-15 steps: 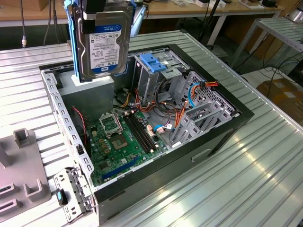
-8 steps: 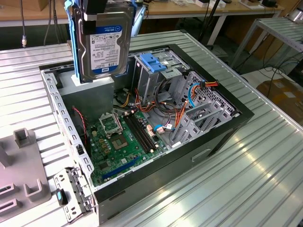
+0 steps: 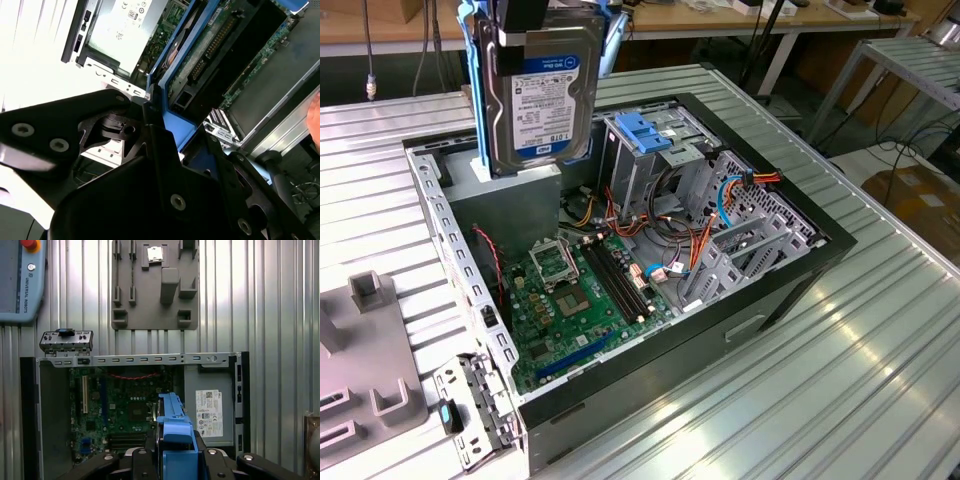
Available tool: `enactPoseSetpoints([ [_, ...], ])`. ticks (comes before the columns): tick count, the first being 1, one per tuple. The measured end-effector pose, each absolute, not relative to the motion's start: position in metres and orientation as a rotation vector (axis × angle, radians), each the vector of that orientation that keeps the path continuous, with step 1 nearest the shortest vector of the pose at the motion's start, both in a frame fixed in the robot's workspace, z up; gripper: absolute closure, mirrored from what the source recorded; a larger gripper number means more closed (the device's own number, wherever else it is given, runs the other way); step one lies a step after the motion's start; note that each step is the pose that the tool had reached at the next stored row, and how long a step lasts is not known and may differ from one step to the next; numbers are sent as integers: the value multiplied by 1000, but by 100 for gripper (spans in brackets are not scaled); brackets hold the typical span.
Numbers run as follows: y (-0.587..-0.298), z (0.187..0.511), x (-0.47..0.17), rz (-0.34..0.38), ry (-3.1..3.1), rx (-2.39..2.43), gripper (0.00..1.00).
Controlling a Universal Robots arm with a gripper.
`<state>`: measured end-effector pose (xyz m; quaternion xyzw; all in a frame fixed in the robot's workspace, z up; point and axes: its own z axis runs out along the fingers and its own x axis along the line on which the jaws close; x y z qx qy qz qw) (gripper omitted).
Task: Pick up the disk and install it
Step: 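Insert the disk into the insertion slot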
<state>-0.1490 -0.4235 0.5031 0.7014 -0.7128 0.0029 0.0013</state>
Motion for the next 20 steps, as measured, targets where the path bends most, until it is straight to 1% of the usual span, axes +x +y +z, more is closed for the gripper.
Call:
enactPoseSetpoints([
  [20,-431,503,-149,9,-2237,2202,63],
])
